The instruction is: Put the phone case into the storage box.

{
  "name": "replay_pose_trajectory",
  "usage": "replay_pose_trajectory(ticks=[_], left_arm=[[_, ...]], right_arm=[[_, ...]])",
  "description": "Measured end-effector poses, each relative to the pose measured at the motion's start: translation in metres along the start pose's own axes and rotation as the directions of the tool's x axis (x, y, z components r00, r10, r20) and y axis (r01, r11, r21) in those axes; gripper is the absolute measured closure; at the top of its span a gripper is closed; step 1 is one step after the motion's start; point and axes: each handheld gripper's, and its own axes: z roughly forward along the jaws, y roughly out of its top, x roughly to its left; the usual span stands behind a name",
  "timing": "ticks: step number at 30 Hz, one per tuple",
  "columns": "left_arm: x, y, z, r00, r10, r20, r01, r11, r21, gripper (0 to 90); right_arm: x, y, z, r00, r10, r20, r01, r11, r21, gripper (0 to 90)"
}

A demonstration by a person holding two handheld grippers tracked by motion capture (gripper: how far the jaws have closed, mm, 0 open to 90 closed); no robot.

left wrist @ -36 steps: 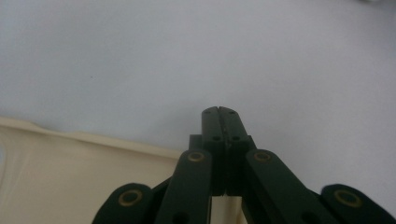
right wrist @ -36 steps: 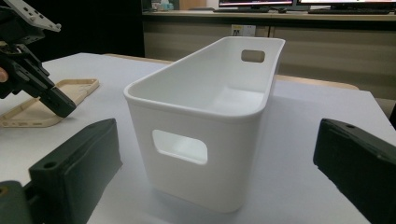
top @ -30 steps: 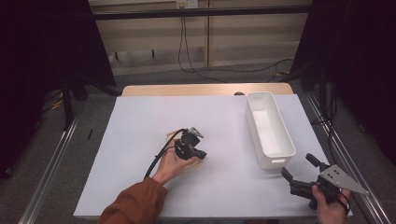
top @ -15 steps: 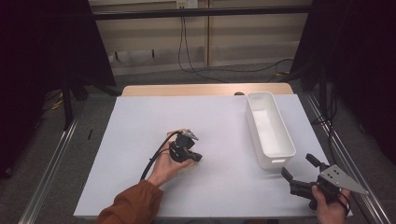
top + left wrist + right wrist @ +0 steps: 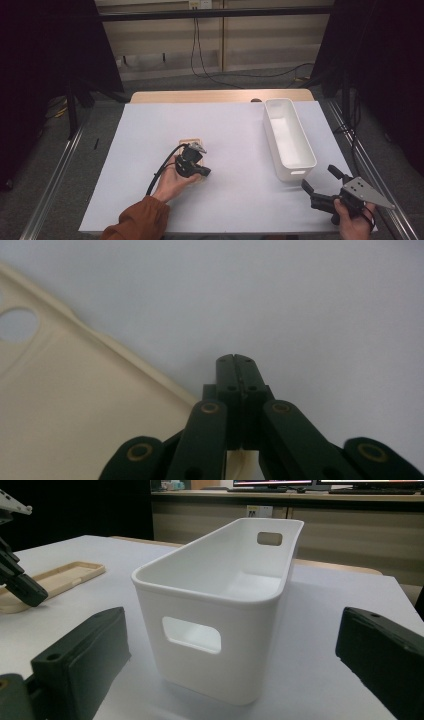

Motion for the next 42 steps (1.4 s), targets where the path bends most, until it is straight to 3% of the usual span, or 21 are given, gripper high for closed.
replay_pose_trajectory(ticks=[1,4,8,25,28,31,35,42], left_arm=[[0.003,-0.002,-0.001,0.9995,-0.023,0.02,0.023,0.9997,-0.01,90.0],[0.008,-0.005,-0.003,0.9981,-0.041,0.047,0.042,0.9991,-0.012,90.0],[0.004,-0.005,-0.004,0.9995,-0.026,0.02,0.026,0.9996,-0.005,90.0],[0.01,-0.017,-0.014,0.9991,-0.039,0.013,0.039,0.9992,-0.003,90.0],[0.008,-0.019,-0.016,0.9997,-0.025,-0.003,0.025,0.9997,0.003,90.0],[0.012,-0.025,-0.019,0.9989,-0.045,0.015,0.045,0.9989,-0.015,90.0],[0.012,-0.028,-0.021,0.9984,-0.056,0.01,0.056,0.9982,-0.022,90.0],[0.01,-0.03,-0.021,0.9995,-0.03,-0.002,0.03,0.9987,-0.041,90.0]], right_arm=[[0.0,0.0,0.0,1.0,0.001,0.001,-0.001,1.0,0.0,0.1],[0.001,0.0,0.0,1.0,0.001,0.0,-0.001,1.0,0.001,0.1],[0.001,0.0,0.0,1.0,0.001,0.003,-0.001,1.0,0.001,0.1],[0.0,0.0,0.0,1.0,0.0,0.005,0.0,1.0,0.001,0.2],[0.001,0.0,-0.001,1.0,-0.003,0.005,0.003,1.0,0.0,0.2],[0.0,0.0,-0.001,1.0,0.001,0.005,-0.001,1.0,0.0,0.2],[0.0,0.0,-0.001,1.0,-0.001,0.005,0.001,1.0,0.002,0.2],[0.001,0.0,0.0,1.0,-0.003,0.003,0.003,1.0,0.001,0.2]])
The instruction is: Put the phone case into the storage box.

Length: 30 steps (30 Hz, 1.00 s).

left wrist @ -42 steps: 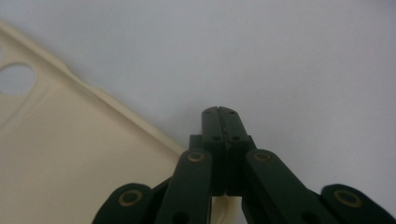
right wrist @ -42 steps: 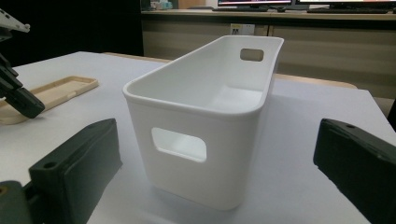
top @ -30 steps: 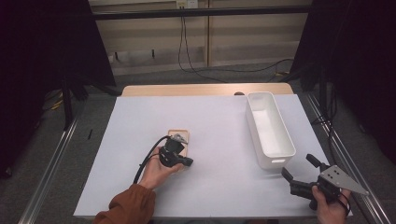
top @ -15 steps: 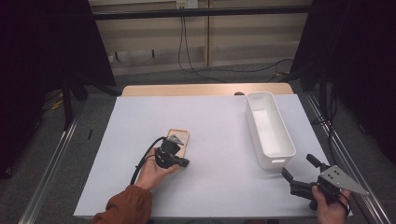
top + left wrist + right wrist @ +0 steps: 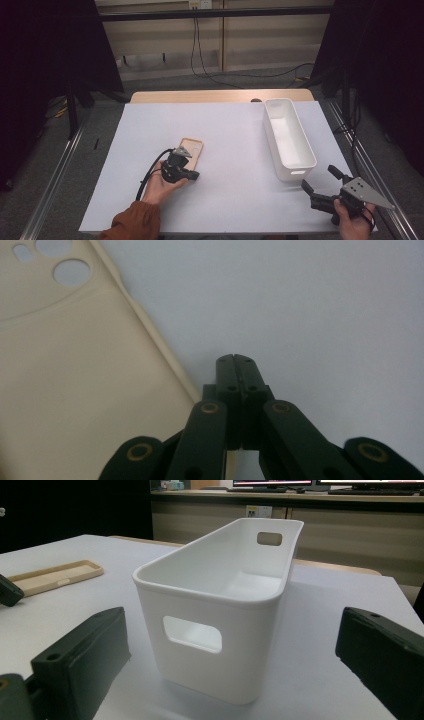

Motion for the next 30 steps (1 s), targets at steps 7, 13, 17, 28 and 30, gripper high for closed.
replay_pose_trajectory(ticks=[7,13,17,28,30], left_arm=[[-0.003,-0.001,-0.004,1.0,0.01,0.001,-0.01,0.9984,-0.056,85.8],[-0.008,-0.001,-0.011,0.9995,0.031,0.0,-0.031,0.9908,-0.132,73.3],[-0.011,0.0,-0.014,0.9993,0.035,-0.013,-0.037,0.9854,-0.166,55.7],[-0.013,0.001,-0.025,0.9976,0.044,-0.054,-0.058,0.9535,-0.296,13.6],[-0.012,0.0,-0.027,0.9972,0.043,-0.062,-0.06,0.9487,-0.31,8.5]], right_arm=[[0.0,0.0,0.001,1.0,-0.001,-0.003,0.001,1.0,0.0,0.2],[0.0,0.0,0.001,1.0,-0.001,-0.005,0.001,1.0,-0.001,0.2],[0.0,0.0,0.001,1.0,0.0,-0.004,0.0,1.0,-0.001,0.2],[0.0,0.0,0.001,1.0,0.001,-0.004,-0.001,1.0,0.0,0.1],[0.0,0.0,0.001,1.0,0.001,-0.004,-0.001,1.0,0.0,0.2]])
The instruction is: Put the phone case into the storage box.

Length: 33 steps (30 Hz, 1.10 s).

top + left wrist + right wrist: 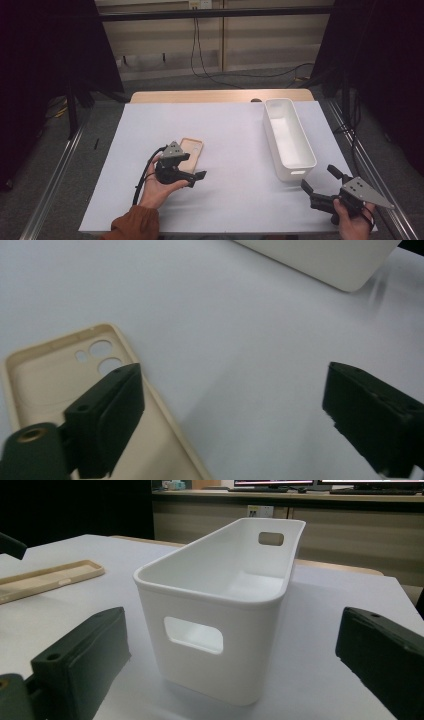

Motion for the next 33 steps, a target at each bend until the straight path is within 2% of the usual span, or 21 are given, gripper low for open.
replay_pose_trajectory(ticks=[3,4,7,8,10,13,14,15,17,18,22,24,29,30,33], left_arm=[[0.002,0.001,-0.003,1.0,-0.007,-0.004,0.007,0.9999,-0.013,5.9],[0.003,0.001,-0.007,0.9993,-0.025,-0.027,0.024,0.9993,-0.03,5.9],[0.006,0.002,-0.013,0.9985,-0.04,-0.038,0.038,0.9987,-0.035,5.9],[0.007,0.002,-0.018,0.9984,-0.043,-0.036,0.041,0.9981,-0.046,5.9],[0.008,0.001,-0.022,0.9973,-0.035,-0.065,0.031,0.9981,-0.054,5.9],[0.01,0.001,-0.026,0.9971,-0.054,-0.054,0.052,0.9974,-0.05,6.0],[0.012,0.0,-0.028,0.9962,-0.066,-0.057,0.063,0.9969,-0.047,6.0],[0.014,-0.002,-0.031,0.9938,-0.07,-0.086,0.066,0.9967,-0.047,6.2],[0.017,-0.003,-0.033,0.994,-0.072,-0.082,0.069,0.9968,-0.04,10.5],[0.021,-0.005,-0.037,0.9925,-0.088,-0.084,0.084,0.9949,-0.055,10.7],[0.028,-0.005,-0.043,0.9896,-0.107,-0.097,0.099,0.9915,-0.085,10.6],[0.033,-0.005,-0.047,0.9861,-0.12,-0.115,0.111,0.9907,-0.078,10.6],[0.04,-0.005,-0.05,0.984,-0.118,-0.133,0.11,0.9914,-0.071,10.3],[0.043,-0.005,-0.051,0.9795,-0.125,-0.158,0.116,0.9912,-0.065,9.9],[0.045,-0.005,-0.051,0.9758,-0.122,-0.182,0.113,0.9919,-0.058,9.6]], right_arm=[[0.0,0.0,0.0,1.0,0.0,0.0,0.0,1.0,-0.001,0.1],[0.0,0.0,0.0,1.0,0.0,0.0,0.0,1.0,-0.001,0.2],[0.0,0.0,0.0,1.0,0.0,0.001,0.0,1.0,-0.001,0.1],[0.0,0.0,0.0,1.0,-0.004,0.001,0.004,1.0,-0.002,0.1],[0.0,0.0,0.0,1.0,-0.003,0.002,0.003,1.0,-0.002,0.1],[0.0,0.0,0.0,1.0,-0.004,0.001,0.004,1.0,-0.002,0.1],[0.0,0.0,0.0,1.0,-0.004,0.001,0.004,1.0,-0.003,0.1],[0.0,0.0,0.0,1.0,-0.004,0.002,0.004,1.0,-0.002,0.2],[0.0,0.0,0.0,1.0,-0.003,0.001,0.003,1.0,-0.003,0.1],[0.0,0.0,-0.001,1.0,-0.003,0.001,0.003,1.0,-0.003,0.1],[0.0,0.0,0.0,1.0,-0.006,0.0,0.006,1.0,-0.002,0.1],[0.0,0.0,0.0,1.0,-0.005,0.002,0.005,1.0,-0.002,0.1],[0.0,0.0,0.0,1.0,-0.006,-0.001,0.006,1.0,-0.001,0.1],[0.001,0.001,0.001,1.0,-0.004,-0.002,0.004,1.0,-0.001,0.2],[0.001,0.001,0.001,1.0,-0.006,-0.005,0.006,1.0,-0.002,0.1]])
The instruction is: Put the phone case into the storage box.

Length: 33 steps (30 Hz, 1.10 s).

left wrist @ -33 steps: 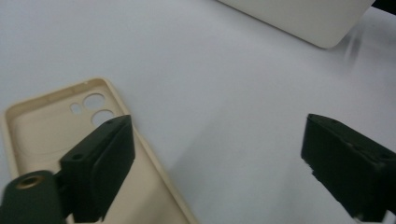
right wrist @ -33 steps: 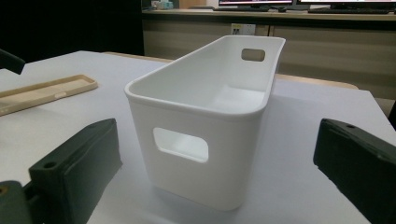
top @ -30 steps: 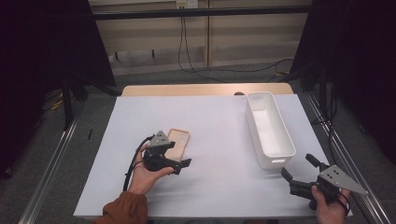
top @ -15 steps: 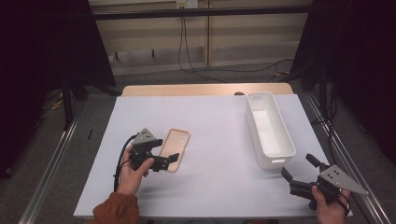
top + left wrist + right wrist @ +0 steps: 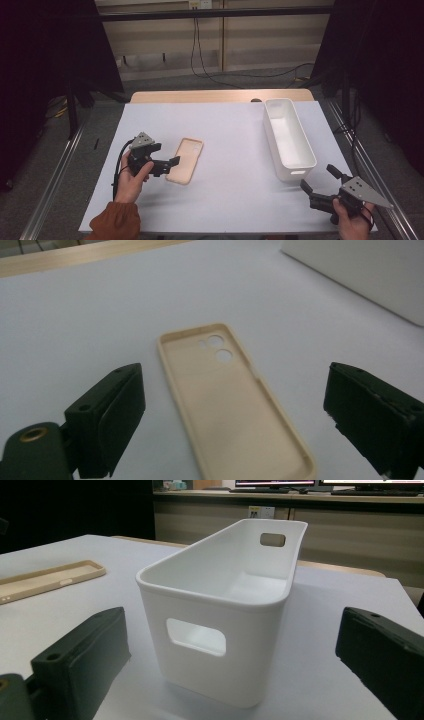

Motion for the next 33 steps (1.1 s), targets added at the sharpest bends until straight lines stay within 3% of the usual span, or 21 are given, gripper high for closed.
replay_pose_trajectory(ticks=[5,9,14,22,27,30,33], left_arm=[[0.011,0.004,0.003,0.9991,-0.04,-0.01,0.041,0.9977,0.053,7.6],[0.017,0.008,0.01,0.9988,-0.038,-0.032,0.04,0.995,0.091,6.3],[0.022,0.009,0.017,0.9984,-0.049,-0.029,0.052,0.992,0.115,6.0],[0.022,0.015,0.033,0.9984,-0.044,-0.036,0.05,0.9782,0.202,6.4],[0.023,0.016,0.045,0.9974,-0.009,-0.071,0.028,0.9632,0.267,10.0],[0.023,0.015,0.049,0.9968,-0.02,-0.077,0.041,0.9588,0.281,12.3],[0.024,0.014,0.054,0.9968,-0.018,-0.078,0.042,0.9468,0.319,15.7]], right_arm=[[0.0,0.0,0.002,1.0,-0.001,-0.004,0.001,1.0,0.002,0.2],[0.0,0.0,0.002,1.0,0.0,-0.006,0.0,1.0,0.005,0.1],[0.0,0.0,0.002,1.0,0.002,-0.003,-0.002,1.0,0.007,0.1],[0.0,0.0,0.002,1.0,-0.001,-0.006,0.001,1.0,0.008,0.3],[0.0,0.0,0.002,0.9999,-0.003,-0.011,0.004,1.0,0.011,0.4],[-0.001,-0.001,0.002,1.0,-0.003,-0.009,0.003,1.0,0.011,0.4],[-0.001,-0.001,0.002,1.0,-0.003,-0.009,0.003,1.0,0.011,0.4]])
